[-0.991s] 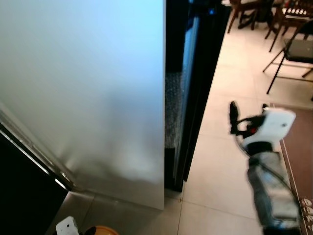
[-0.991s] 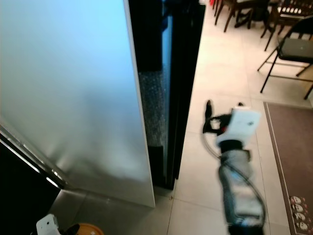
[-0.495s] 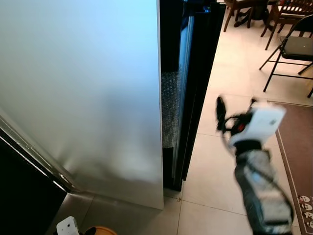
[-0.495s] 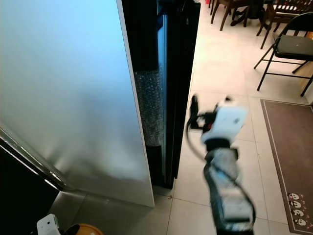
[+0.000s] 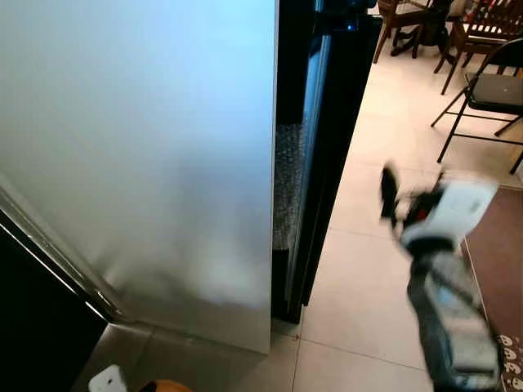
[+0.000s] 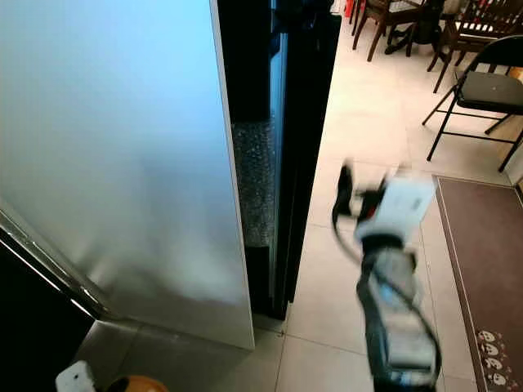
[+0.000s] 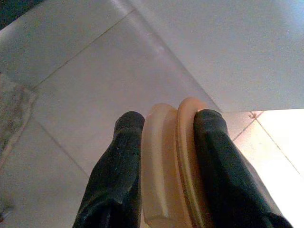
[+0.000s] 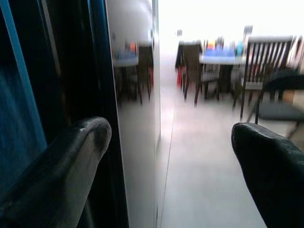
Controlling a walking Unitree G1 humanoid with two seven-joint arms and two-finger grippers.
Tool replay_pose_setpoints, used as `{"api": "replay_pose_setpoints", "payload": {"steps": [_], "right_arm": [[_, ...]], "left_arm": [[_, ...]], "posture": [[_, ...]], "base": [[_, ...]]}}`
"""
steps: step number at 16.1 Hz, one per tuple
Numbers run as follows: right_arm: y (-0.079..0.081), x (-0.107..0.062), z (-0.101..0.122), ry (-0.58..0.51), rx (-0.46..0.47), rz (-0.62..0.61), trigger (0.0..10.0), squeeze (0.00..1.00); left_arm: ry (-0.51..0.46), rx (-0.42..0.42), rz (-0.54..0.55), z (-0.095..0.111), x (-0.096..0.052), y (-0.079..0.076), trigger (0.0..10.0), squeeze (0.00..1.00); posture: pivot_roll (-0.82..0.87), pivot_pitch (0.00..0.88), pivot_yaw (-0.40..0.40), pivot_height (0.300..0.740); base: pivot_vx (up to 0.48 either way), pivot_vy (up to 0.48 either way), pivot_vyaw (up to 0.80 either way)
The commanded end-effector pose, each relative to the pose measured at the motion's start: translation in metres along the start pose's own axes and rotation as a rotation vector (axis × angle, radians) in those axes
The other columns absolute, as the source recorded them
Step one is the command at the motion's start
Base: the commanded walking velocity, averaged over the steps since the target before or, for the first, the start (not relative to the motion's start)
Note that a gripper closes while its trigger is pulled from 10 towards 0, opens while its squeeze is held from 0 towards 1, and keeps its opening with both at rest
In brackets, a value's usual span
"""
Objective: Restocking fridge
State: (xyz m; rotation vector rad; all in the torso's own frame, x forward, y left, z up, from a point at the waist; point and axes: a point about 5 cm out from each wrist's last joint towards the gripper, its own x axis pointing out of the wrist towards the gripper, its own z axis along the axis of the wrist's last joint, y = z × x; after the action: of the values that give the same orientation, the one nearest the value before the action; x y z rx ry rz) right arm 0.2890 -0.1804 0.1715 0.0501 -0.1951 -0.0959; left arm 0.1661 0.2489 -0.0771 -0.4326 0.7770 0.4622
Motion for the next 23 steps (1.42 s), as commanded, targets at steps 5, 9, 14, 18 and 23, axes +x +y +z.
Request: {"api": "replay_pose_setpoints", "payload": {"steps": [5,9,14,18,23], "right_arm": [[0.0,-0.019,-0.026,0.07,0.009,0.059,10.0,0.0],[-0.005,-0.026,-0.044,0.109,-0.031,0.085,10.0,0.0],[-0.009,-0.023,-0.046,0.106,-0.026,0.071,10.0,0.0],[-0.01,-0.025,-0.049,0.112,-0.03,0.064,10.0,0.0],[-0.009,-0.024,-0.05,0.111,-0.02,0.066,10.0,0.0]], "left_arm": [[0.0,-0.003,0.001,-0.01,-0.005,0.01,10.0,0.0],[-0.006,0.01,-0.01,-0.011,-0.005,0.004,10.0,0.0],[-0.024,0.02,-0.013,-0.004,-0.003,0.001,10.0,0.0],[-0.028,0.026,-0.011,-0.002,-0.002,0.001,10.0,0.0],[-0.026,0.033,-0.015,0.0,-0.001,0.001,10.0,0.0]], "posture": [[-0.04,0.0,0.026,0.74],[-0.01,0.0,0.019,0.74],[-0.01,0.007,0.006,0.74],[0.0,0.02,0.012,0.74],[0.0,0.022,0.02,0.74]], "base": [[0.0,0.0,0.0],[0.0,0.0,0.0],[0.0,0.0,0.0],[0.255,0.0,0.0],[0.284,0.0,0.0]]}}
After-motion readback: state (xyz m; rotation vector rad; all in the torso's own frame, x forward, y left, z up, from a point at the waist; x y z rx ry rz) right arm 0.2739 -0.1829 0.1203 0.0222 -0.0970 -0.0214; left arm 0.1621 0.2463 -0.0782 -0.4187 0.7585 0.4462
